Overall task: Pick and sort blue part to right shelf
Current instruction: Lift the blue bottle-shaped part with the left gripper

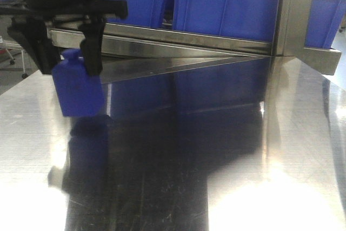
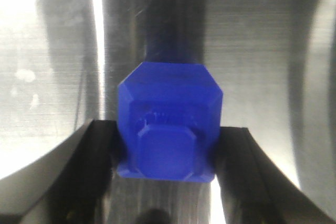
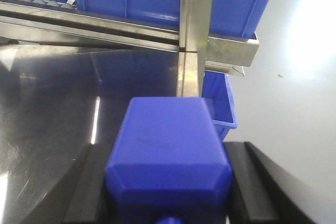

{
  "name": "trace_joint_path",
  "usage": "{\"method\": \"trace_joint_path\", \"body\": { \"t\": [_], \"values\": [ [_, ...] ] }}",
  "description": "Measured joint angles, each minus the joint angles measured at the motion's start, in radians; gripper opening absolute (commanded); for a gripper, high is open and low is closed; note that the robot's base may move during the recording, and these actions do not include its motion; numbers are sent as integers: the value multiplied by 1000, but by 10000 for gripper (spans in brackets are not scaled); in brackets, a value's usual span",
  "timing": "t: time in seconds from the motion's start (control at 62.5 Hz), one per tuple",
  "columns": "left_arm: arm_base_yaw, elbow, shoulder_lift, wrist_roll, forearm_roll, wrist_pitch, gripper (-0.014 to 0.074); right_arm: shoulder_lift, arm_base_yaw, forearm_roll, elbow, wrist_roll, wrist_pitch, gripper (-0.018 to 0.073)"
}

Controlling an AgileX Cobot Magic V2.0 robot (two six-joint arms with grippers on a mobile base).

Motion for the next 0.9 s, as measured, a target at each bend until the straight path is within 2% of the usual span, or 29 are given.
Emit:
{"method": "trace_joint_path", "body": {
  "t": [0.128,0.224,0.432,0.608,0.895],
  "values": [
    [31,2,-67,132,-50,-14,298,0,0,0,0,0,0,382],
    [62,36,-146,230,-83,-67,298,0,0,0,0,0,0,382],
    [130,247,-362,417,-149,-302,298,0,0,0,0,0,0,382],
    [189,462,-563,453,-164,-547,298,0,0,0,0,0,0,382],
    [317,726,-826,460,-167,-760,298,0,0,0,0,0,0,382]
  ]
}}
